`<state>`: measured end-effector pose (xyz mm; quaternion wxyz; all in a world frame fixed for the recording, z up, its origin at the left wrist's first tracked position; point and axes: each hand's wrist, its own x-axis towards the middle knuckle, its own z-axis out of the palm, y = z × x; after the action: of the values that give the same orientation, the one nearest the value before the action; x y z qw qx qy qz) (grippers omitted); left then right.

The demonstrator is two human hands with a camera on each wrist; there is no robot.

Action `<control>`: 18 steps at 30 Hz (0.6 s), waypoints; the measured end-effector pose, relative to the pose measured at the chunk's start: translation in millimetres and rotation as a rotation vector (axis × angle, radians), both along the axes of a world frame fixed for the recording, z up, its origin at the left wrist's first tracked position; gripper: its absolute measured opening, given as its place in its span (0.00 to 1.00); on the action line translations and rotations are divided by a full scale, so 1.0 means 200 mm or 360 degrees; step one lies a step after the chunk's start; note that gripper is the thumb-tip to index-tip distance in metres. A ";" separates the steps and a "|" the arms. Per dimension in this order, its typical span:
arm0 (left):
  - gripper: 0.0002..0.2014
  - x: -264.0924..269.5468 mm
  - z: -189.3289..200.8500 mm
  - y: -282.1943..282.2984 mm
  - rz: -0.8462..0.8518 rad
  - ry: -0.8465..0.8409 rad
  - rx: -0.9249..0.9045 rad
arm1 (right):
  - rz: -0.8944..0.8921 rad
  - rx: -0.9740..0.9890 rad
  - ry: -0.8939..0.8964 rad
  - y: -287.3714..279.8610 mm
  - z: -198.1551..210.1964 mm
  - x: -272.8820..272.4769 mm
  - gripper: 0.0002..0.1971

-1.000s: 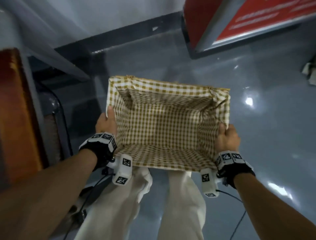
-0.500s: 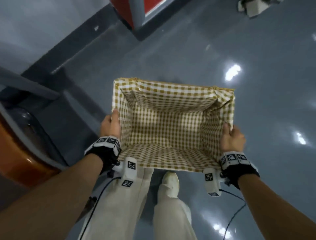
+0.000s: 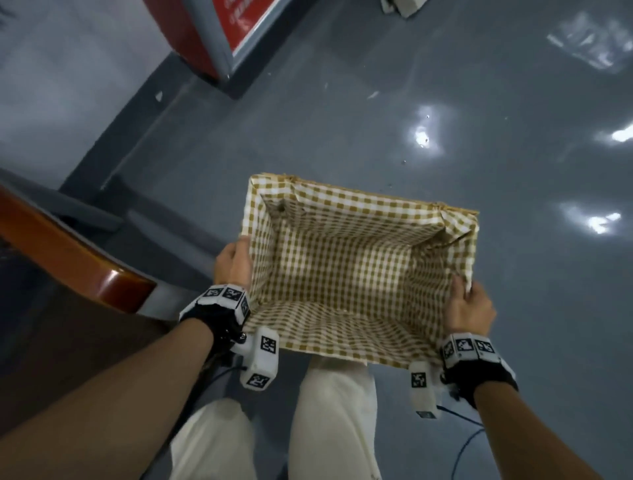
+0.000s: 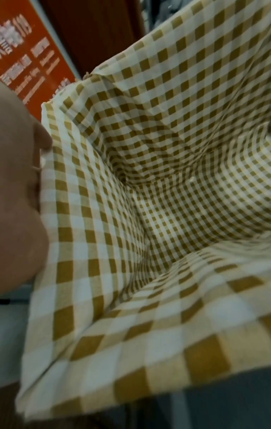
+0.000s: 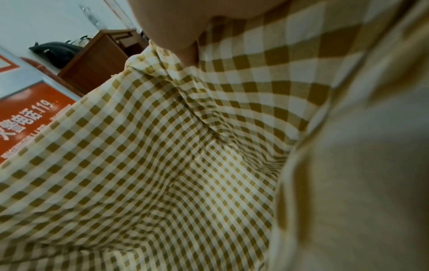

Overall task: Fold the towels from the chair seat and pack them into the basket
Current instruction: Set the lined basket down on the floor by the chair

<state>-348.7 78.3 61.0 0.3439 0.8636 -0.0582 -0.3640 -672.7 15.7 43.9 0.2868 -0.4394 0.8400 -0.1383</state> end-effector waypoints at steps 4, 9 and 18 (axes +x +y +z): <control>0.13 0.06 0.05 0.21 -0.0307 0.0138 0.0036 | -0.0156 -0.0105 0.0025 0.36 0.11 0.00 0.21; 0.23 0.12 0.13 0.52 -0.0645 0.0189 -0.0028 | -0.0296 -0.0171 0.0081 0.88 0.24 0.06 0.19; 0.23 0.03 0.08 0.84 -0.0780 0.0087 -0.0154 | -0.0447 -0.0169 0.0093 1.51 0.18 -0.02 0.18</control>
<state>-342.6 245.6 76.7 0.2878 0.7961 -0.2741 -0.4564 -676.6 318.5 80.2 0.2165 -0.3359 0.8926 -0.2086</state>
